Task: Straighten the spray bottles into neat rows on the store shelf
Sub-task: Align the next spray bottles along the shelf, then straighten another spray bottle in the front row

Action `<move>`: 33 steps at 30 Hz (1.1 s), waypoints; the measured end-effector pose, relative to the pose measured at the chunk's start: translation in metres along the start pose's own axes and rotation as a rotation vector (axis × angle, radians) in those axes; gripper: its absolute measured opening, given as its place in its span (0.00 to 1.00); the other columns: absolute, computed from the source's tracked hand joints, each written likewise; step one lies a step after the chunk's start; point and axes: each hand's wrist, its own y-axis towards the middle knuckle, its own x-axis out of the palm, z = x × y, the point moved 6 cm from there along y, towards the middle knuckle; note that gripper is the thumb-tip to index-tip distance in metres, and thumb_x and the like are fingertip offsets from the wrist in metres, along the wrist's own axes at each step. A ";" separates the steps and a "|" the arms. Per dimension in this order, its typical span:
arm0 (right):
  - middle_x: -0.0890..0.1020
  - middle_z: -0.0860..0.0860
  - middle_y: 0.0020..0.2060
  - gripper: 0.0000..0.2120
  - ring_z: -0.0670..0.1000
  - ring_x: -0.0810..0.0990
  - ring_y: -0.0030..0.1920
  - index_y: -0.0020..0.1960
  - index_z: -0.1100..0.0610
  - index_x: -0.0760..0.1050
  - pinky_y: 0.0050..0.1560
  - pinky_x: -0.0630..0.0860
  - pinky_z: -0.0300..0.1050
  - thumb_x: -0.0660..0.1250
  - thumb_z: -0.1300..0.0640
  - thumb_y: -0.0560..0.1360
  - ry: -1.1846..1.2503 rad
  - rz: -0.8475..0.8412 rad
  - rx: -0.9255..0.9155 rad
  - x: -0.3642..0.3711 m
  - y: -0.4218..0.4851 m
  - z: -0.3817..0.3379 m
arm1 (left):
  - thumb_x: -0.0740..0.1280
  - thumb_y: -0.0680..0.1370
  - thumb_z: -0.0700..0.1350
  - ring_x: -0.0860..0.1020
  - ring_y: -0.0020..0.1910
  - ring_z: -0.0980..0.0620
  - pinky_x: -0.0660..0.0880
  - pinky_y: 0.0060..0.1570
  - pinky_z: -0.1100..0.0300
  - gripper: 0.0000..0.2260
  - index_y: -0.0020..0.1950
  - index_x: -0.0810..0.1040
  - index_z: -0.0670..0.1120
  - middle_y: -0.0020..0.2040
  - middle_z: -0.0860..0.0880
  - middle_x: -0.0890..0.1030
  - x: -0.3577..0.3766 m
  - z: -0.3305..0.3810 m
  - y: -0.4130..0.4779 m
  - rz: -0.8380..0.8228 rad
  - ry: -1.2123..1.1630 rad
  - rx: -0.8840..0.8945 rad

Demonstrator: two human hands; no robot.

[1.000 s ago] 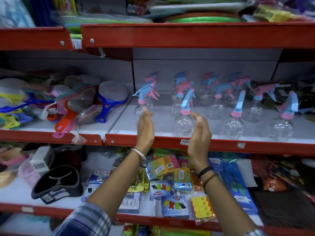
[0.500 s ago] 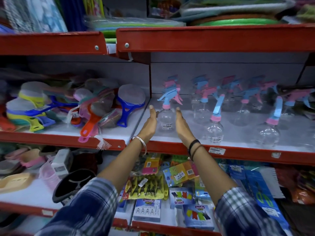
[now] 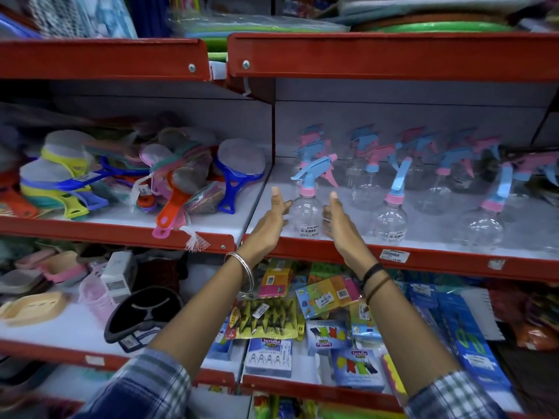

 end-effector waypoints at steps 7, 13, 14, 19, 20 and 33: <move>0.74 0.62 0.63 0.37 0.60 0.74 0.62 0.65 0.64 0.67 0.66 0.68 0.58 0.43 0.34 0.76 -0.073 0.058 -0.001 -0.003 -0.015 -0.004 | 0.38 0.58 0.79 0.68 0.70 0.44 0.58 0.72 0.42 0.53 0.71 0.66 0.49 0.72 0.43 0.69 0.001 0.008 -0.015 0.071 0.006 0.028; 0.66 0.56 0.73 0.37 0.56 0.65 0.71 0.72 0.55 0.62 0.72 0.60 0.58 0.41 0.31 0.74 -0.003 0.026 -0.033 -0.003 -0.004 -0.006 | 0.38 0.61 0.79 0.63 0.72 0.48 0.56 0.73 0.48 0.50 0.73 0.63 0.50 0.74 0.47 0.65 0.016 0.008 -0.029 0.126 -0.030 0.046; 0.66 0.56 0.73 0.38 0.55 0.65 0.71 0.72 0.56 0.62 0.72 0.60 0.57 0.41 0.31 0.74 0.006 0.011 -0.026 -0.001 -0.003 -0.005 | 0.38 0.61 0.78 0.63 0.73 0.48 0.56 0.72 0.49 0.50 0.73 0.62 0.51 0.75 0.47 0.64 0.018 0.008 -0.031 0.123 -0.021 0.040; 0.70 0.57 0.70 0.40 0.56 0.69 0.68 0.69 0.56 0.66 0.70 0.64 0.58 0.41 0.30 0.73 0.002 0.019 -0.034 0.000 -0.004 -0.002 | 0.37 0.66 0.73 0.62 0.73 0.46 0.55 0.71 0.50 0.44 0.74 0.61 0.50 0.75 0.45 0.62 0.016 0.012 -0.031 0.134 0.000 0.040; 0.70 0.57 0.70 0.40 0.56 0.70 0.67 0.70 0.56 0.66 0.70 0.64 0.58 0.41 0.30 0.73 0.004 0.020 -0.041 0.000 -0.005 -0.001 | 0.37 0.66 0.72 0.62 0.73 0.46 0.55 0.71 0.49 0.44 0.74 0.62 0.50 0.75 0.45 0.63 0.015 0.012 -0.030 0.133 0.002 0.043; 0.75 0.56 0.65 0.33 0.55 0.74 0.64 0.66 0.55 0.70 0.67 0.68 0.57 0.44 0.34 0.76 0.025 0.132 -0.167 -0.012 -0.030 -0.008 | 0.41 0.75 0.65 0.63 0.70 0.55 0.55 0.69 0.59 0.34 0.73 0.62 0.47 0.73 0.50 0.64 0.020 0.017 -0.036 0.250 0.003 0.149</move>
